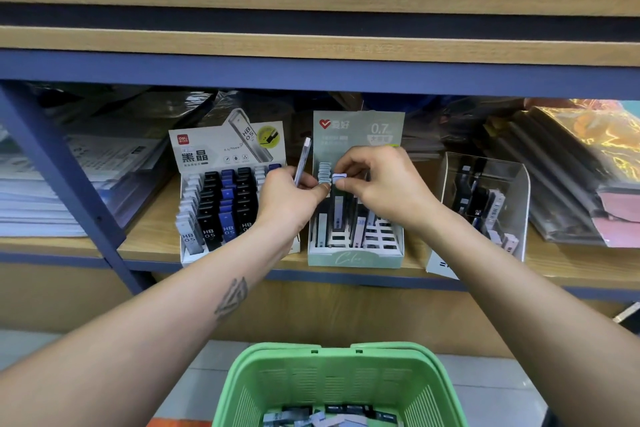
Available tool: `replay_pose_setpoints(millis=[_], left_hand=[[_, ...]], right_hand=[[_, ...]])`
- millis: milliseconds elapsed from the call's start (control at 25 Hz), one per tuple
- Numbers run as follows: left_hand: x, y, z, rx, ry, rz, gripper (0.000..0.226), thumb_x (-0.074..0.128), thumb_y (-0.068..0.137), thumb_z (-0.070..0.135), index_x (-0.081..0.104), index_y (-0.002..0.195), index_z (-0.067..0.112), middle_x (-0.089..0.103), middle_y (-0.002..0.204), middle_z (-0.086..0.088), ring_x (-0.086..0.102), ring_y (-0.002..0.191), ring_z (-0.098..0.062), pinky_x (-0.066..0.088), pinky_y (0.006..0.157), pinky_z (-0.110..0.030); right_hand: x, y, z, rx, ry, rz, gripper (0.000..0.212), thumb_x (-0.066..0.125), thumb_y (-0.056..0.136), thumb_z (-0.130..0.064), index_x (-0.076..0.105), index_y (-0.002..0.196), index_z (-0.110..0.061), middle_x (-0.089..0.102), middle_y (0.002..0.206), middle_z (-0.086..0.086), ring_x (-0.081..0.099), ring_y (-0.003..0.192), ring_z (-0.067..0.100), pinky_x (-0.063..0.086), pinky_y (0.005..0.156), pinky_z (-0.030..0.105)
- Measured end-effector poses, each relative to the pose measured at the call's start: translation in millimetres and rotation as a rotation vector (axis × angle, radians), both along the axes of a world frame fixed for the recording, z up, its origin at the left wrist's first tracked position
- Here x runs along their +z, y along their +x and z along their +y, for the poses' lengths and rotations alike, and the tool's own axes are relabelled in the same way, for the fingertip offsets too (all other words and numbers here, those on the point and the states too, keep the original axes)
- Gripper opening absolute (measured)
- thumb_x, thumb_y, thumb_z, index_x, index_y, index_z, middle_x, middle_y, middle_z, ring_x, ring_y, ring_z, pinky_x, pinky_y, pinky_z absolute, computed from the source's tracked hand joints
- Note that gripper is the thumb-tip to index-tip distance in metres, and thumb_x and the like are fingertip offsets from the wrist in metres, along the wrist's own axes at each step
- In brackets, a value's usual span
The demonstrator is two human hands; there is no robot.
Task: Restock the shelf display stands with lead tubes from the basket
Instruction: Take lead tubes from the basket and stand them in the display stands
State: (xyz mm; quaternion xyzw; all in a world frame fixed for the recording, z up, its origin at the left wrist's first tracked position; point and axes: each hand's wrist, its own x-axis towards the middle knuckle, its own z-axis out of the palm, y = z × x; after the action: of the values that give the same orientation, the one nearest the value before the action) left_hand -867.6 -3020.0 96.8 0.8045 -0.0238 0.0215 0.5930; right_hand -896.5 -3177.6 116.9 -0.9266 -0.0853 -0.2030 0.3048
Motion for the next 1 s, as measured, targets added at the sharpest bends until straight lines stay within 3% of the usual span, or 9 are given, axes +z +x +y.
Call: replay_pose_setpoints(millis=[80,280,440,520,600,720,840,920,1000], left_hand=[[-1,1,0,0.002,-0.002,0.002,0.015,0.079,0.085,0.02,0.067,0.088,0.011,0.069,0.081,-0.003,0.063,0.077,-0.016,0.047,0.067,-0.028],[-1,2,1,-0.004,-0.005,0.005,0.014,0.078,0.085,0.019,0.068,0.09,0.01,0.071,0.087,-0.005,0.066,0.085,-0.018,0.052,0.075,-0.031],[1,-1,4,-0.032,-0.008,0.017,0.015,0.077,0.086,0.021,0.067,0.09,0.011,0.067,0.082,-0.002,0.06,0.075,-0.017,0.046,0.065,-0.029],[9,-6,6,-0.043,-0.012,-0.014,0.011,0.074,0.088,0.019,0.065,0.091,0.013,0.061,0.075,0.001,0.054,0.067,-0.014,0.04,0.059,-0.027],[19,-14,9,-0.097,-0.035,-0.031,0.005,0.067,0.09,0.01,0.065,0.095,0.01,0.056,0.071,0.001,0.051,0.061,-0.012,0.038,0.054,-0.025],[28,-33,11,-0.409,-0.203,0.14,0.009,0.057,0.091,-0.003,0.061,0.095,0.004,0.054,0.064,-0.008,0.038,0.041,-0.011,0.026,0.039,-0.02],[26,-46,12,-0.647,-0.282,0.324,0.012,0.054,0.092,-0.005,0.059,0.103,-0.002,0.061,0.076,-0.018,0.037,0.04,-0.011,0.023,0.036,-0.018],[26,-48,11,-0.665,-0.305,0.352,0.013,0.055,0.095,-0.001,0.059,0.107,-0.003,0.063,0.081,-0.019,0.047,0.047,-0.014,0.034,0.039,-0.02],[26,-47,9,-0.659,-0.338,0.352,0.019,0.056,0.099,0.009,0.06,0.112,-0.004,0.066,0.088,-0.02,0.059,0.064,-0.021,0.048,0.054,-0.027]], right_hand=[[-4,0,1,-0.019,-0.074,-0.037,0.015,0.075,0.089,-0.024,0.068,0.102,-0.027,0.069,0.088,-0.008,0.066,0.088,0.015,0.056,0.08,0.038],[-4,2,0,-0.079,-0.356,-0.111,0.015,0.066,0.091,-0.019,0.079,0.098,-0.019,0.067,0.101,0.0,0.055,0.102,0.026,0.048,0.085,0.041],[-2,-1,-2,-0.054,-0.363,-0.046,0.023,0.061,0.092,-0.018,0.078,0.108,-0.02,0.062,0.11,0.001,0.053,0.108,0.024,0.046,0.088,0.038],[6,-4,0,-0.063,-0.224,-0.052,0.026,0.062,0.094,-0.019,0.075,0.116,-0.022,0.062,0.113,-0.003,0.055,0.107,0.015,0.047,0.088,0.032],[17,-9,0,0.01,0.158,0.011,0.032,0.065,0.094,-0.014,0.068,0.125,-0.023,0.067,0.114,-0.005,0.063,0.102,0.01,0.05,0.09,0.026],[26,-20,-6,0.261,0.651,0.138,0.038,0.068,0.093,-0.005,0.064,0.129,-0.017,0.074,0.112,0.004,0.071,0.102,0.021,0.056,0.086,0.031],[24,-27,-9,0.355,0.733,0.178,0.029,0.07,0.091,-0.006,0.07,0.12,-0.009,0.076,0.104,0.014,0.07,0.096,0.025,0.053,0.08,0.034],[23,-29,-14,0.312,0.714,0.164,0.023,0.074,0.089,-0.006,0.074,0.112,-0.007,0.077,0.094,0.013,0.07,0.087,0.02,0.053,0.08,0.032],[25,-32,-21,0.264,0.688,0.156,0.022,0.076,0.086,-0.005,0.074,0.108,-0.008,0.076,0.086,0.011,0.07,0.08,0.018,0.055,0.076,0.029]])
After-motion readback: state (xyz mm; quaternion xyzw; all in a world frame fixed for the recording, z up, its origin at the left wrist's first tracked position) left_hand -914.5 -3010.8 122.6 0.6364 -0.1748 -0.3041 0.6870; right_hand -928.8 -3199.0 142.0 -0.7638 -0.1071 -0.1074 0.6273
